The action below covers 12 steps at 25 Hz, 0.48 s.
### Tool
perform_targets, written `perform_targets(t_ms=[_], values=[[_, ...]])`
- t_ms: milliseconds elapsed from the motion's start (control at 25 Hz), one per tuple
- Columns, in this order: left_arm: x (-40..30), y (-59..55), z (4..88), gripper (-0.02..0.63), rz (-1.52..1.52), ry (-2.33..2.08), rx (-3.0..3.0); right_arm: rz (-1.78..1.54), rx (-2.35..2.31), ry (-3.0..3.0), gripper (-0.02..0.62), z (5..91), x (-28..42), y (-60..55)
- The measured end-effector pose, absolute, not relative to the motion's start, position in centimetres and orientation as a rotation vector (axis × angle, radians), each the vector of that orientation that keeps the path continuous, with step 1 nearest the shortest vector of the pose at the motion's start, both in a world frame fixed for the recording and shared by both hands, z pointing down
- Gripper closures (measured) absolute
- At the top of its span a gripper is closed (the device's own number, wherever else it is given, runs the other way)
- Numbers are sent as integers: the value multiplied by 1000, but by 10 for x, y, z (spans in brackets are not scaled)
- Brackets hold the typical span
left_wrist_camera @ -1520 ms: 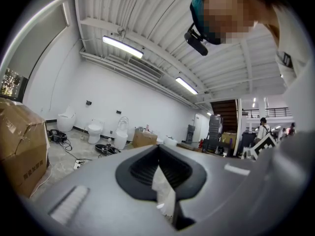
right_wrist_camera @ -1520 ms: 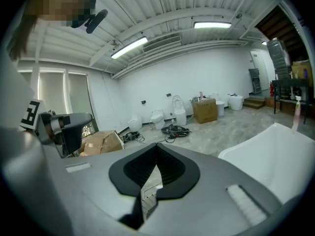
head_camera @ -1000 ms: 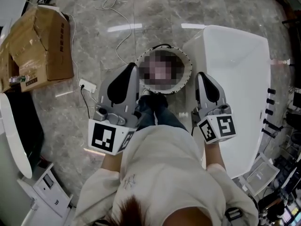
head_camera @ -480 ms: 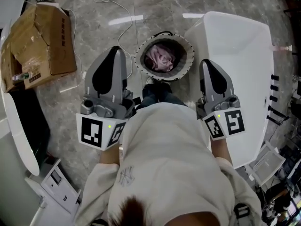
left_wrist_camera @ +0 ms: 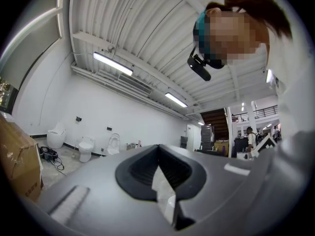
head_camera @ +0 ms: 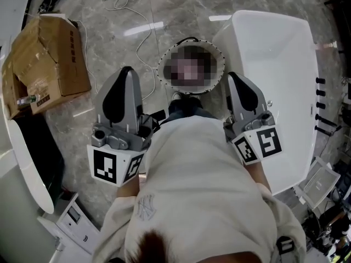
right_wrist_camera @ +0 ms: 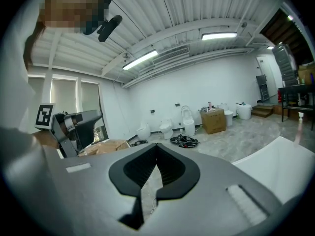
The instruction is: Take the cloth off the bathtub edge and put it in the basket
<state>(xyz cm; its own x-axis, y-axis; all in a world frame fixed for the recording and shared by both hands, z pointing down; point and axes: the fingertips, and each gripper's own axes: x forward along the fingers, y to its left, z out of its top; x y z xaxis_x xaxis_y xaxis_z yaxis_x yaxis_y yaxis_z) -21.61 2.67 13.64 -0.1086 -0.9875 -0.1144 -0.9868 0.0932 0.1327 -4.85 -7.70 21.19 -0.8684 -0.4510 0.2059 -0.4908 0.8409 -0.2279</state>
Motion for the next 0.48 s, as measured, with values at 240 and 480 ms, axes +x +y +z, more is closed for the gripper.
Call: perform_targets(t_ms=[240,480], values=[[-208,35,148,592,-232,-2290,2100,432,736,-2866,595,218,-45,-66],[-213,40,153,594,-231,-2304,2067,436,718,-2877,595,217,-45,-61]])
